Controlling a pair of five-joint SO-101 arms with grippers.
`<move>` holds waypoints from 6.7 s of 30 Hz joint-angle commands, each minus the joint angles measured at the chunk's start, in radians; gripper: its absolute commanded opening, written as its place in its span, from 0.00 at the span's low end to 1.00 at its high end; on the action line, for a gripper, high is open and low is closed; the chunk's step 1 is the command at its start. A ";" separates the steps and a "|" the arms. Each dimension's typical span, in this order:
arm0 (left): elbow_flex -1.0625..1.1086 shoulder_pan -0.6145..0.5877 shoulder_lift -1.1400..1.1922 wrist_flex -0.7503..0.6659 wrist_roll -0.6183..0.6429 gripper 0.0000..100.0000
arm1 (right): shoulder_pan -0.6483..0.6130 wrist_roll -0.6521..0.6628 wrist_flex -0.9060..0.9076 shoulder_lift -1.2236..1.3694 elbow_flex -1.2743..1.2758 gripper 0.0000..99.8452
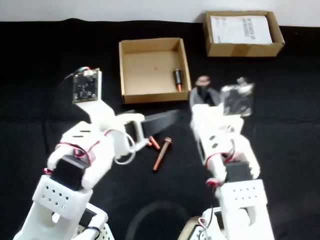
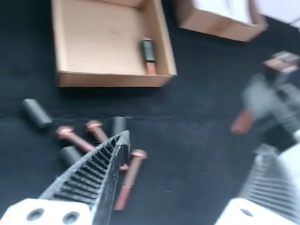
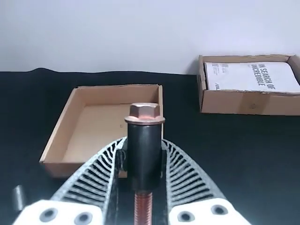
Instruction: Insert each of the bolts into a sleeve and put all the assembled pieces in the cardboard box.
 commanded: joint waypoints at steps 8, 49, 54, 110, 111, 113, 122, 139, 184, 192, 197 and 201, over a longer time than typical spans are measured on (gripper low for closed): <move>0.205 -0.314 -0.024 0.048 -0.129 0.01 | -0.054 -0.015 0.048 0.561 -0.542 0.01; 0.458 -0.386 -0.024 0.028 -0.135 0.01 | -0.143 0.075 0.268 1.797 -1.626 0.25; 0.489 -0.387 -0.024 0.021 -0.135 0.01 | -0.157 0.075 0.404 1.797 -1.765 0.25; 0.490 -0.390 -0.019 0.000 -0.133 0.01 | -0.136 -0.720 1.351 0.656 -0.957 0.25; 0.490 -0.390 -0.019 0.000 -0.133 0.01 | -0.136 -0.729 1.331 0.668 -0.928 0.25; 0.490 -0.390 -0.019 0.000 -0.133 0.01 | -0.136 -0.733 1.293 0.704 -0.881 0.25; 0.490 -0.390 -0.019 0.000 -0.133 0.01 | -0.243 -0.738 0.986 0.900 -0.733 0.25; 0.492 -0.389 -0.019 -0.002 -0.133 0.01 | -0.374 -0.813 0.825 0.938 -0.634 0.22; 0.519 -0.383 -0.018 -0.028 -0.132 0.01 | -0.361 -0.802 0.558 0.842 -0.481 0.18; 0.539 -0.383 -0.024 -0.034 -0.130 0.01 | -0.337 -0.690 0.512 0.848 -0.555 0.18; 0.539 -0.384 -0.024 -0.034 -0.130 0.01 | -0.318 -0.644 0.553 0.995 -0.708 0.18; 0.542 -0.387 -0.024 -0.032 -0.130 0.01 | -0.318 -0.631 0.628 1.113 -0.828 0.18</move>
